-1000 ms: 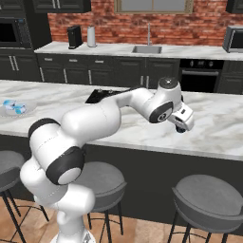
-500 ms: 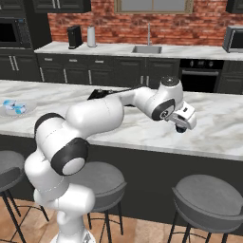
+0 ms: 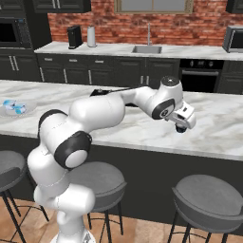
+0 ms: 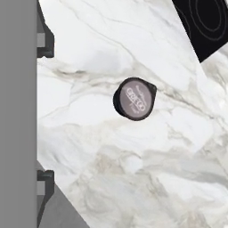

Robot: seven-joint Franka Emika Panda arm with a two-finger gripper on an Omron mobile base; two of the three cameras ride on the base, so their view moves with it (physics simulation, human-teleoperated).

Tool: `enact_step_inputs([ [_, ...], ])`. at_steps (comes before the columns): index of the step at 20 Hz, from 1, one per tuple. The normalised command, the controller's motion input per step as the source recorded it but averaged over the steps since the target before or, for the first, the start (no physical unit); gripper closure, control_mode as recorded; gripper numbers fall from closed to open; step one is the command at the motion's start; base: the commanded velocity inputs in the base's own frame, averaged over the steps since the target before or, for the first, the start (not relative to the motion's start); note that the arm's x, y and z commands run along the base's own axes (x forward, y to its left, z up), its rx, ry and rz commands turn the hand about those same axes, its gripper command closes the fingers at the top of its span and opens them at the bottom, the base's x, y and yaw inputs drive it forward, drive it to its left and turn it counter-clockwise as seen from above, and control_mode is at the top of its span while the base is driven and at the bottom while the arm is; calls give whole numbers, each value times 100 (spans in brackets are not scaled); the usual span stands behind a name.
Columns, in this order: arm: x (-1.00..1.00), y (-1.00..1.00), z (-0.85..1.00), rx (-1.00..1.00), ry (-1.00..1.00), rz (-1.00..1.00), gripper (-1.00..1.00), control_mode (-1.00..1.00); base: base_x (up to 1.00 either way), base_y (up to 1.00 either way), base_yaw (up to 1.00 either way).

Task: Place two yogurt containers on each plate.

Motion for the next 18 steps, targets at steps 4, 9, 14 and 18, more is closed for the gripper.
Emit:
enact_step_inputs([
  [4,20,0,-16,0,0,0,-100,-100,0,0,0],
  [9,21,0,-15,0,0,0,-100,-100,0,0,0],
  [14,27,-8,-14,0,0,0,-100,-100,0,0,0],
  [18,19,-13,-16,0,0,0,-100,-100,0,0,0],
])
